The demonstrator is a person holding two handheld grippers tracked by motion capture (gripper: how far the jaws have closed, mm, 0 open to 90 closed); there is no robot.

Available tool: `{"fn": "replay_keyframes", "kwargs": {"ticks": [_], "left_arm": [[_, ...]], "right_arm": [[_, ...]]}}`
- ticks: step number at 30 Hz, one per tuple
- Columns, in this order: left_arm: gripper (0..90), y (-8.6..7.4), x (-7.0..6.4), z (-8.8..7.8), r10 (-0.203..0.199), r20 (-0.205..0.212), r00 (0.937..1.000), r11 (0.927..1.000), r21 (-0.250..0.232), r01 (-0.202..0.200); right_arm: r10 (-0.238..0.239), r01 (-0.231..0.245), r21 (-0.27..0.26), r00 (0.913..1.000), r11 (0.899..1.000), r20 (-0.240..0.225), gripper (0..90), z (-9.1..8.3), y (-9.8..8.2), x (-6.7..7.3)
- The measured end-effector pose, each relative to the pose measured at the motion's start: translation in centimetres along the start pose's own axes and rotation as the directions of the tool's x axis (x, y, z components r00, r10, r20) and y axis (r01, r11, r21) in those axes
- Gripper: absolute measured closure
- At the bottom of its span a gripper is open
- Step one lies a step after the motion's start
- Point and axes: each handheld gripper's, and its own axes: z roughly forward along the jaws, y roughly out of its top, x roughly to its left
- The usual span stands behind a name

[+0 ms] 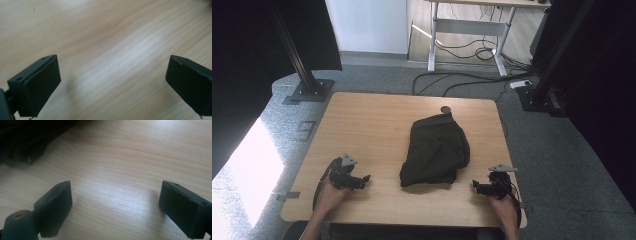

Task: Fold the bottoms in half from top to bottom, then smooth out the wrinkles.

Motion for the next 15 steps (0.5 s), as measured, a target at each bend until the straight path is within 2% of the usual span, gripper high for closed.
{"fn": "replay_keyframes", "kwargs": {"ticks": [1,2,4,5,6,8,9,12,15], "left_arm": [[0.5,0.00,0.00,0.00,0.000,0.000,1.0000,1.0000,0.000,0.000],[0.5,-0.33,0.30,-0.15,-0.032,0.030,0.9990,0.9995,-0.004,0.032],[3.1,-0.51,0.40,-0.32,-0.041,0.021,0.9989,0.9991,-0.006,0.042],[3.4,-0.53,0.42,-0.34,-0.040,0.027,0.9988,0.9992,-0.005,0.041],[3.5,-0.53,0.46,-0.32,-0.043,0.033,0.9985,0.9991,-0.003,0.043],[3.2,-0.53,0.48,-0.30,-0.043,0.034,0.9985,0.9991,-0.001,0.043],[2.6,-0.52,0.46,-0.29,-0.043,0.033,0.9985,0.9991,-0.001,0.043],[2.5,-0.52,0.47,-0.28,-0.043,0.034,0.9985,0.9991,-0.001,0.043],[2.5,-0.52,0.47,-0.28,-0.043,0.034,0.9985,0.9991,-0.001,0.043]], "right_arm": [[0.000,0.000,0.000,1.0000,1.000,0.000,11.1,0.00,0.00,0.00],[-0.009,0.009,0.002,1.0000,1.000,0.005,11.1,0.01,-0.02,0.06],[-0.012,0.012,-0.002,0.9998,1.000,0.015,8.3,0.08,-0.13,0.29],[-0.012,0.012,-0.009,0.9997,1.000,0.019,6.3,0.16,-0.23,0.38],[-0.009,0.010,-0.013,0.9997,1.000,0.024,0.0,0.40,-0.31,0.64],[-0.002,0.003,-0.008,0.9995,1.000,0.033,0.0,0.53,-0.28,0.77],[0.004,-0.005,0.012,0.9992,1.000,0.039,0.0,0.56,-0.01,0.86],[-0.005,0.004,0.035,0.9995,0.999,0.031,0.4,0.54,0.26,0.75],[-0.015,0.014,0.046,0.9997,0.999,0.020,7.2,0.02,0.56,0.67]]}}
